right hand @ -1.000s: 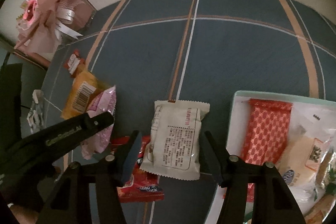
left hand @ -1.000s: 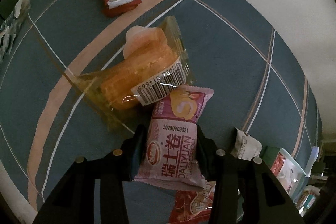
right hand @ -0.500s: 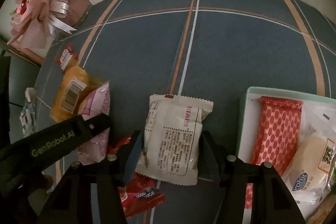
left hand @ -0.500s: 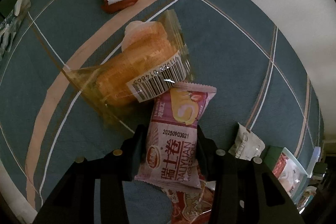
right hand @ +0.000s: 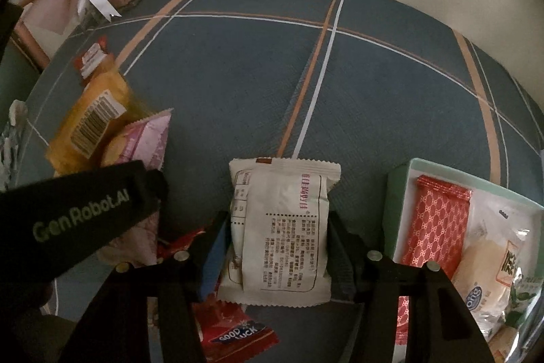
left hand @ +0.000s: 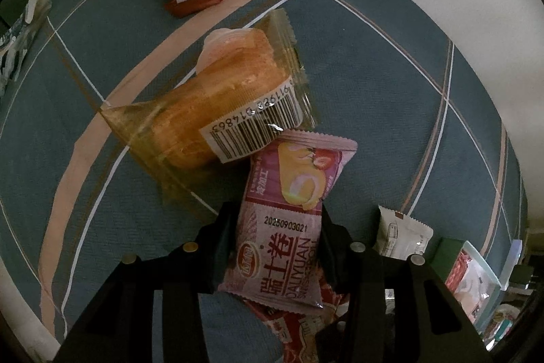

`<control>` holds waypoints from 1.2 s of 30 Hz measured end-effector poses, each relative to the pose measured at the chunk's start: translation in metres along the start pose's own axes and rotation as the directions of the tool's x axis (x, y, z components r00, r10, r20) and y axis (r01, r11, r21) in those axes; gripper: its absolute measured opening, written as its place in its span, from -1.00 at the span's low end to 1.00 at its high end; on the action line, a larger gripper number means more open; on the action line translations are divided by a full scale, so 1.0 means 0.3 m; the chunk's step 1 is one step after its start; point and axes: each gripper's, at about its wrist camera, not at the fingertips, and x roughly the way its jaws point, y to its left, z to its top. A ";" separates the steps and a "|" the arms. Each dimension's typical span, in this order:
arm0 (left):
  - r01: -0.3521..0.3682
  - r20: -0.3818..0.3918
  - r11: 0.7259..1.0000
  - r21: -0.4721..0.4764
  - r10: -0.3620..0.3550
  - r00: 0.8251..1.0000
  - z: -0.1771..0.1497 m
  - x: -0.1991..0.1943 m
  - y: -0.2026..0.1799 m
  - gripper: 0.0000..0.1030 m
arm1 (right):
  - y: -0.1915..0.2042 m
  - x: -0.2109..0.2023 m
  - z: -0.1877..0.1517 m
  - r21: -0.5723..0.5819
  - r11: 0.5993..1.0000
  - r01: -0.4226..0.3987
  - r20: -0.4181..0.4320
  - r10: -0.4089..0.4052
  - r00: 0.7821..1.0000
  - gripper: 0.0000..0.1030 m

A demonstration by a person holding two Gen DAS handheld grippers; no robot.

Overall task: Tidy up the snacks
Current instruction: 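Lift the pink swiss roll with the left gripper while the right lifts the white pastry, then carry both packs over the white tray and open both grippers to release them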

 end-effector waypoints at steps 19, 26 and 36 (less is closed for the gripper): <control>0.059 0.071 0.998 0.009 -0.059 0.996 -0.027 -0.073 -0.053 -0.23 | -0.120 -0.155 -0.005 0.079 0.989 -0.126 0.049 0.123 0.991 0.06; 0.108 0.153 0.994 0.032 -0.112 0.982 -0.035 -0.197 -0.092 -0.23 | -0.224 -0.298 0.003 0.119 0.982 -0.146 0.122 0.131 0.984 0.06; 0.176 0.190 0.976 0.124 -0.198 0.962 -0.073 -0.299 -0.194 -0.23 | -0.481 -0.439 -0.018 0.226 0.970 -0.089 0.196 0.045 0.980 0.06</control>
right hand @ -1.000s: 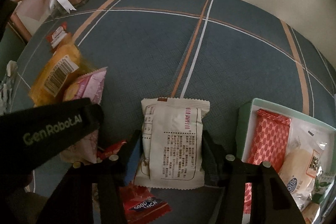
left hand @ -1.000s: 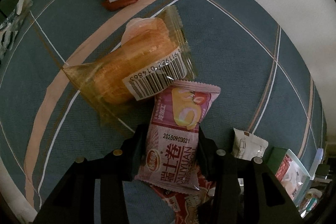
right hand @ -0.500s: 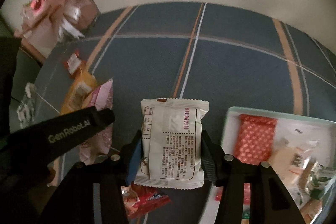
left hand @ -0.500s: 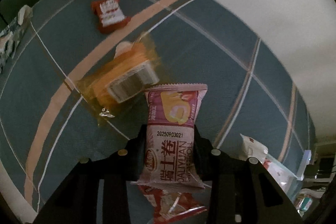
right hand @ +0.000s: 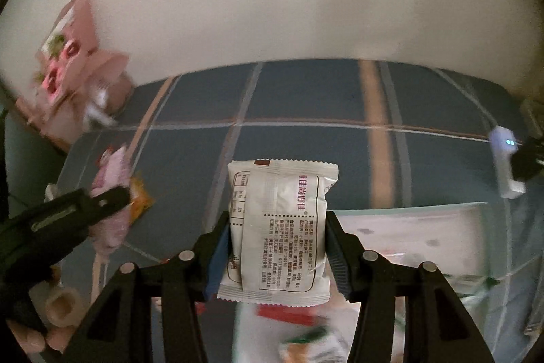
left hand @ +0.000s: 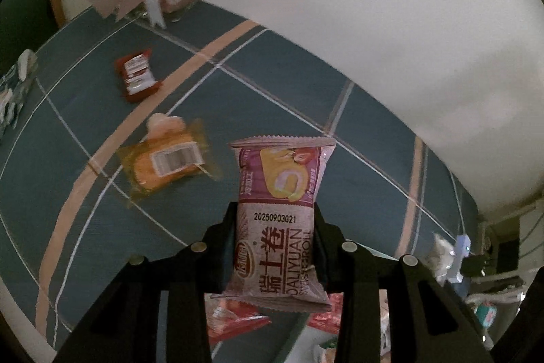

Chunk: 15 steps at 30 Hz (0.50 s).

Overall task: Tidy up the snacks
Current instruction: 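Carry both packs over the white tray and open both grippers to release them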

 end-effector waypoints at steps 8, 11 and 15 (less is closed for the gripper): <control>0.024 -0.054 0.994 0.106 -0.019 0.998 -0.062 0.029 -0.150 -0.23 | -0.331 -0.118 0.002 0.167 0.978 0.122 0.036 -0.130 0.991 0.06; 0.035 -0.082 0.988 0.153 -0.023 0.996 -0.101 0.060 -0.210 -0.23 | -0.436 -0.133 -0.014 0.226 0.963 0.144 0.018 -0.152 0.988 0.06; 0.028 -0.117 0.976 0.216 -0.002 0.993 -0.153 0.112 -0.277 -0.23 | -0.538 -0.114 -0.044 0.279 0.945 0.169 -0.028 -0.168 0.985 0.06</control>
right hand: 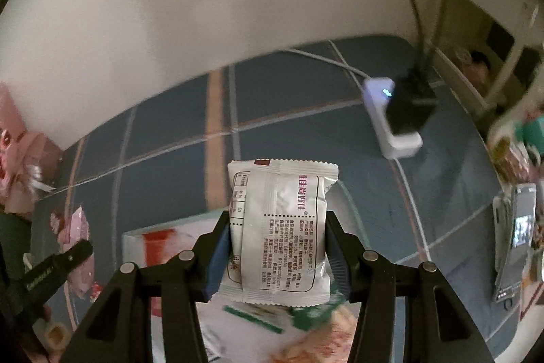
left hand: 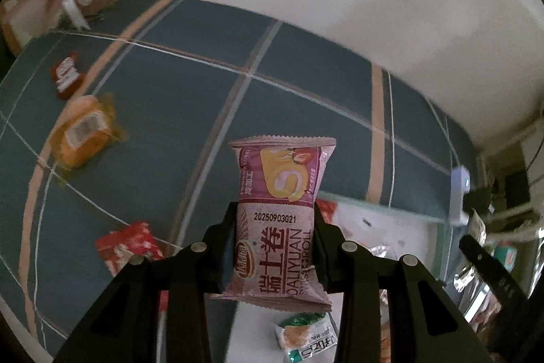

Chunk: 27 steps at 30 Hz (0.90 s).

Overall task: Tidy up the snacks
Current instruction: 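Carry both packs over the white tray and open both grippers to release them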

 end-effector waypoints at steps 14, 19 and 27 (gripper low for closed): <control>-0.039 -0.100 0.992 0.117 0.051 0.994 -0.086 0.125 -0.122 -0.23 | -0.033 0.169 -0.051 0.005 1.000 0.002 -0.144 -0.001 0.990 0.06; -0.044 -0.109 0.992 0.119 0.057 0.992 -0.076 0.134 -0.128 -0.19 | -0.040 0.168 -0.052 0.015 1.000 0.010 -0.145 -0.008 0.989 0.07; -0.029 -0.095 0.992 0.120 0.040 0.995 -0.060 0.105 -0.131 0.13 | -0.053 0.148 -0.032 0.029 0.999 0.014 -0.128 -0.010 0.992 0.15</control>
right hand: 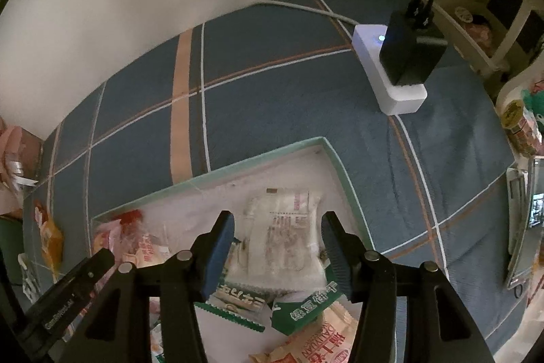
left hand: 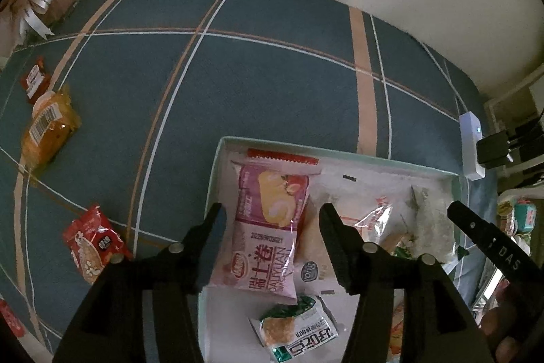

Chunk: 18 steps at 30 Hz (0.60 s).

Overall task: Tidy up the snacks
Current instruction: 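Carry both packs over the white tray and open both grippers to release them, then move both grippers back from the tray toward the remaining snacks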

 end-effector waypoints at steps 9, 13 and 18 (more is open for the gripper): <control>-0.025 0.061 0.999 -0.039 0.027 0.998 0.024 -0.082 0.061 0.34 | 0.009 -0.086 0.006 -0.018 1.000 0.004 0.059 -0.003 0.998 0.34; -0.050 0.086 0.996 -0.074 0.057 0.995 0.042 -0.099 0.091 0.65 | 0.026 -0.115 0.009 -0.044 0.999 0.022 0.093 -0.018 0.996 0.58; -0.078 0.098 0.990 -0.114 0.089 0.991 0.051 -0.114 0.133 0.78 | 0.035 -0.131 0.011 -0.059 0.998 0.028 0.111 -0.022 0.994 0.73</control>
